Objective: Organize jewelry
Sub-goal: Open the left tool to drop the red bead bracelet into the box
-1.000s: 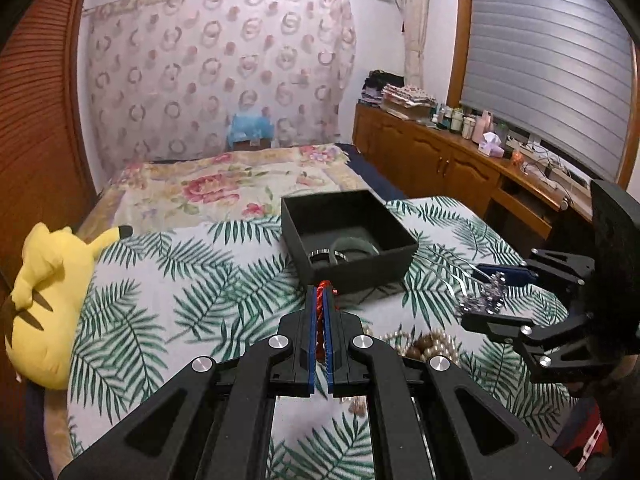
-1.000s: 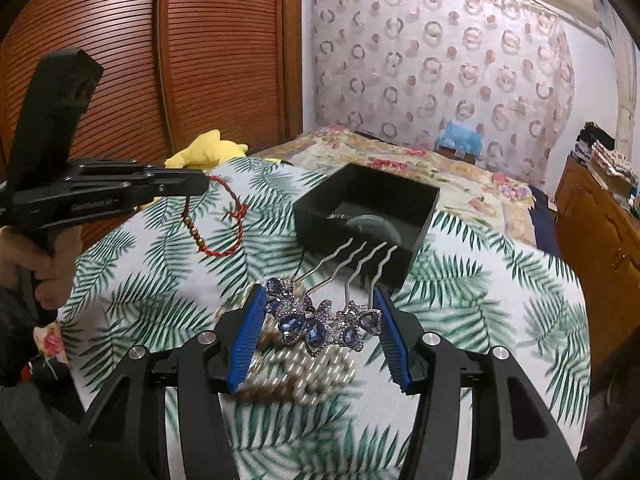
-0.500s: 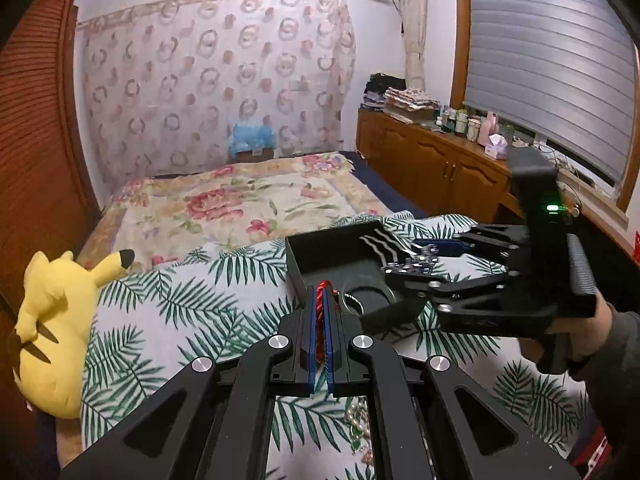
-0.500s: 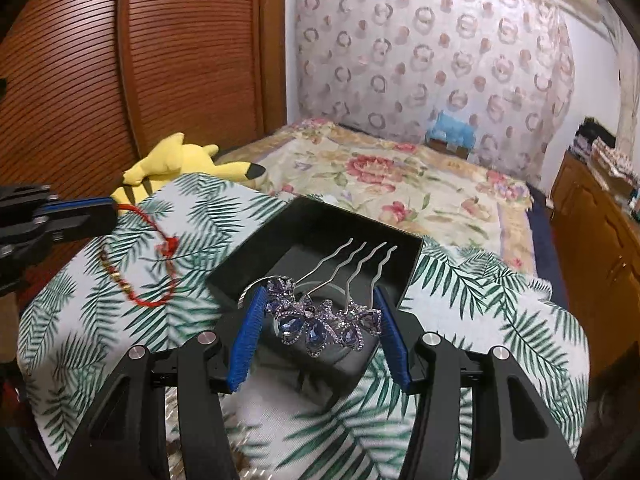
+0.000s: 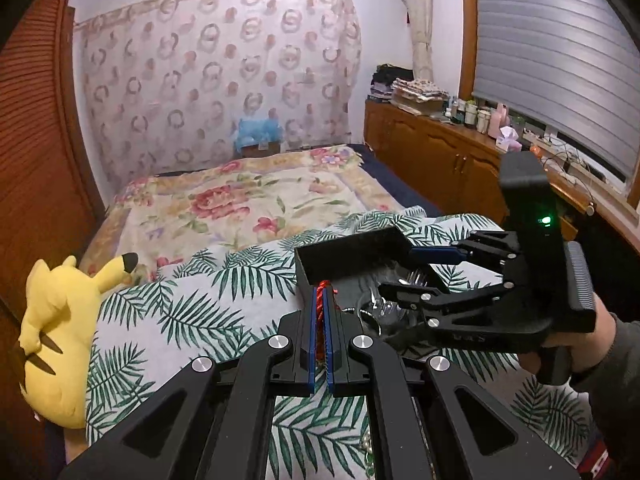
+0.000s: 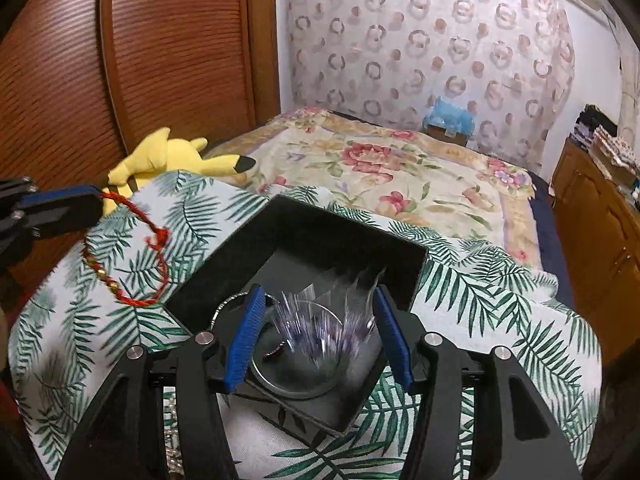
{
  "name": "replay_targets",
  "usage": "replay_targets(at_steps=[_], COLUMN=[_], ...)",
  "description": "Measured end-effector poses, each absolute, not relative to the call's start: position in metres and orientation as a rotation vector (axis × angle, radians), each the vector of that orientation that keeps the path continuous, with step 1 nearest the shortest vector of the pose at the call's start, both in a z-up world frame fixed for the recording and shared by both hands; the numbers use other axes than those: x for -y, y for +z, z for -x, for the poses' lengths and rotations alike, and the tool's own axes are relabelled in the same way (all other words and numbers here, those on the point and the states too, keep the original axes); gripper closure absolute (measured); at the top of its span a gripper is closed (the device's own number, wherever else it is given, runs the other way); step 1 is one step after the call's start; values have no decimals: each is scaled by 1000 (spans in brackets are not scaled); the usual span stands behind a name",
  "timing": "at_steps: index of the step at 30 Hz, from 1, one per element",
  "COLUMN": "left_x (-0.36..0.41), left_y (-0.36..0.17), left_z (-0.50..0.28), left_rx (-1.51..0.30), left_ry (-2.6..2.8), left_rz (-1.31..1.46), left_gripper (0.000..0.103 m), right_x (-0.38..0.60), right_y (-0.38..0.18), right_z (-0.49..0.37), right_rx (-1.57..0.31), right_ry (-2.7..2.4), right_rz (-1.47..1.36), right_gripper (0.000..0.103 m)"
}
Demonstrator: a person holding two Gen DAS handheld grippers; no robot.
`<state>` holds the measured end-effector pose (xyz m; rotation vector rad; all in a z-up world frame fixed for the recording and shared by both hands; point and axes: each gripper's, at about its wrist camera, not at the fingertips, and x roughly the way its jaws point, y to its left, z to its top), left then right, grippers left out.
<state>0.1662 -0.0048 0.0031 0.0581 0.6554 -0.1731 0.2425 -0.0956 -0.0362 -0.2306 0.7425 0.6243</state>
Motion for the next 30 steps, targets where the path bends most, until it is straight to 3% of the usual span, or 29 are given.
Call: replay_targets(at_steps=[23,24,26,30], left_x=[39,40,39,36], left_y=[-14,-14,-15,-16], left_z=[-231,-231,-233,-224], left_rx=[-699,-697,-705,-698], left_ry=[-181,-176,-167,-165], left_rz=[-83,-80,-68,-58], left_gripper=[100,99,78,73], right_x=[171,171,174,174], right_y=[-31,-30,-26,-23], right_z=[-207,-206,-200,-183], right_rx=[-711,-709,-701,-684], right_ry=[573,574,583,598], right_rz=[127,125,117,128], right_gripper=[40,40,40,40])
